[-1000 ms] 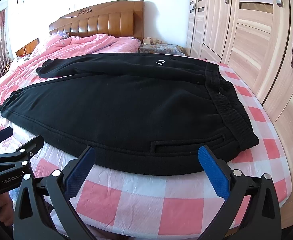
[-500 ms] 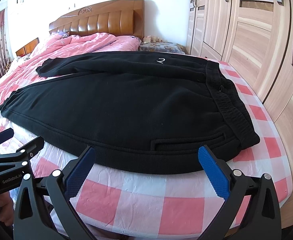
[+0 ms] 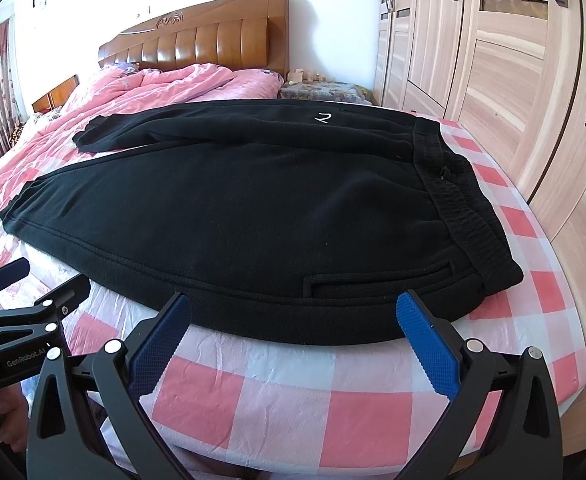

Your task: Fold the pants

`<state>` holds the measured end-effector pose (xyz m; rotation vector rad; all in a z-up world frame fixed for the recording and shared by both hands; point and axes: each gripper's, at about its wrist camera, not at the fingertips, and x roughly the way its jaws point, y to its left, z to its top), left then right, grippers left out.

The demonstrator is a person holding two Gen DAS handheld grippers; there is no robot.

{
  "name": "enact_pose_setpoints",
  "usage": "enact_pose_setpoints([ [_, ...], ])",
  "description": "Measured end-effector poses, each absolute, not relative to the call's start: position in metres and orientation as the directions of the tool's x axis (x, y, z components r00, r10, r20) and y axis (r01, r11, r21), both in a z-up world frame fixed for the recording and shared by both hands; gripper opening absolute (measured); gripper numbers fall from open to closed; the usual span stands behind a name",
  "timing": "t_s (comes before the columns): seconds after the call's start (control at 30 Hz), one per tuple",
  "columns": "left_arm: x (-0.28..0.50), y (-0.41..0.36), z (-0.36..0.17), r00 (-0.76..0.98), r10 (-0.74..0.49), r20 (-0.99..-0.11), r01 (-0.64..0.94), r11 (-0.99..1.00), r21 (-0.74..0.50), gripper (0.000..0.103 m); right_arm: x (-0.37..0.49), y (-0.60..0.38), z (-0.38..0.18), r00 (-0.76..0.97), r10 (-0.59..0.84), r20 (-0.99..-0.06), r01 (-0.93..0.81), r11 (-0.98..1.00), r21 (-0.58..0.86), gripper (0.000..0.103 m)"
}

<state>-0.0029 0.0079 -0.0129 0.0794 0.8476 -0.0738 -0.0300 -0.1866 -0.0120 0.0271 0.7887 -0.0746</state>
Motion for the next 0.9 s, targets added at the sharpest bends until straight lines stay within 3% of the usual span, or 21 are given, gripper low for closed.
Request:
enact_pose_setpoints([
  [0.9,-0.0025,0.0074,-0.0197,0.647,-0.034,-0.762,0.098,0.994,0.039,0.102,-0.0289,-0.1865,-0.0171,0.689,-0.045,-0.723,0.075,0.997,0.009,0.099],
])
